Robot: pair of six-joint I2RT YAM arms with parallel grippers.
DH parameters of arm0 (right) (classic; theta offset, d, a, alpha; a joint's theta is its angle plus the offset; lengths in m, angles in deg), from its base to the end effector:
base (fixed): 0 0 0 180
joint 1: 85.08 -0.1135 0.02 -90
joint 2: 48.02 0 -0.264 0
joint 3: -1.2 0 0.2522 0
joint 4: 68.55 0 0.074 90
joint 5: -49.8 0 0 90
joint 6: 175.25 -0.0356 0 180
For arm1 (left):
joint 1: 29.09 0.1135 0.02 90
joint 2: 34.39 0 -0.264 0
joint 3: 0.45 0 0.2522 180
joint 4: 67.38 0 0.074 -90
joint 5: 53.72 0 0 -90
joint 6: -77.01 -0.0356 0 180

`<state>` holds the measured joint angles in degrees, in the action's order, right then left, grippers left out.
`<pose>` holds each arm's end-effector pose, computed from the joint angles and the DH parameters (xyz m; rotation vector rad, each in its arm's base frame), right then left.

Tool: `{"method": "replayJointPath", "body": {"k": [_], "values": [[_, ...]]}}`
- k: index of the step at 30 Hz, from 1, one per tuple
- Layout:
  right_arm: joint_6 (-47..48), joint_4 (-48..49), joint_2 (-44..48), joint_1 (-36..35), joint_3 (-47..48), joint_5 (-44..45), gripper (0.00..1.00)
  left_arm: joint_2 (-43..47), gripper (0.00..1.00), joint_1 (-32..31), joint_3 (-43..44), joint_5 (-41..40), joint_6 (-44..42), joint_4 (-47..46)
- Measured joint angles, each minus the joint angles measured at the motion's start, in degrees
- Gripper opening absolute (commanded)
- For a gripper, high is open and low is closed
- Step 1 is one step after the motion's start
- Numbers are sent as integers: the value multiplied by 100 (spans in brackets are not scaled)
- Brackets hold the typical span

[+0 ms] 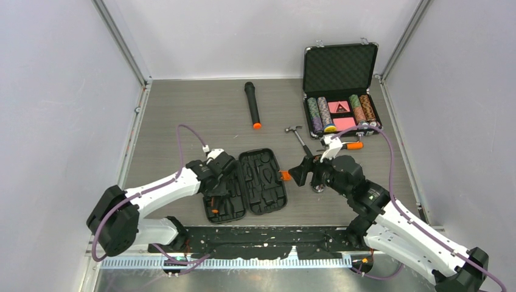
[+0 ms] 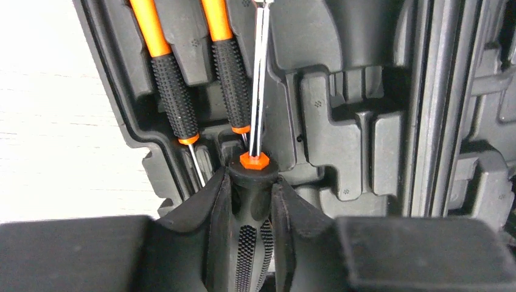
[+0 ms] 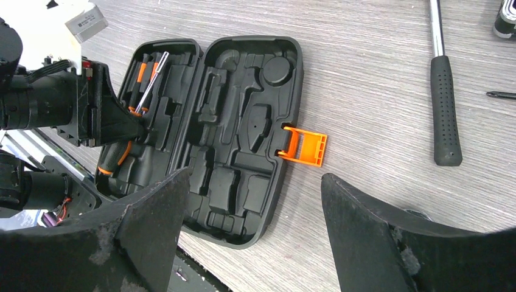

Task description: Pack the tool kit

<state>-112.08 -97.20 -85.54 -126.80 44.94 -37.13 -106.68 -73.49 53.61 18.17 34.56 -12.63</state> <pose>0.1226 0.1068 0.2598 -0.2274 2.0219 0.7215 0.1584 -0.1396 0.1830 -0.1391 2.7077 0.0086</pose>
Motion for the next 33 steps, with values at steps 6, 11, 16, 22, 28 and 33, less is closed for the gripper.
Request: {"method": "replayJointPath", "body": {"k": [6,11,16,22,28,33], "values": [[17,-11,197,0,-11,44,84,79,3,4,20,291,133,129],[33,-17,240,0,-44,68,84,352,3,0,-44,688,546,216],[66,-46,337,0,-74,72,84,745,4,-13,-35,870,990,238],[85,-59,492,0,-103,90,84,1137,6,-35,-48,874,1506,229],[85,-59,505,0,-153,90,84,999,14,-181,-417,1016,1943,-168],[85,-79,538,0,-184,87,84,640,20,-343,-452,1001,2107,-343]]}}
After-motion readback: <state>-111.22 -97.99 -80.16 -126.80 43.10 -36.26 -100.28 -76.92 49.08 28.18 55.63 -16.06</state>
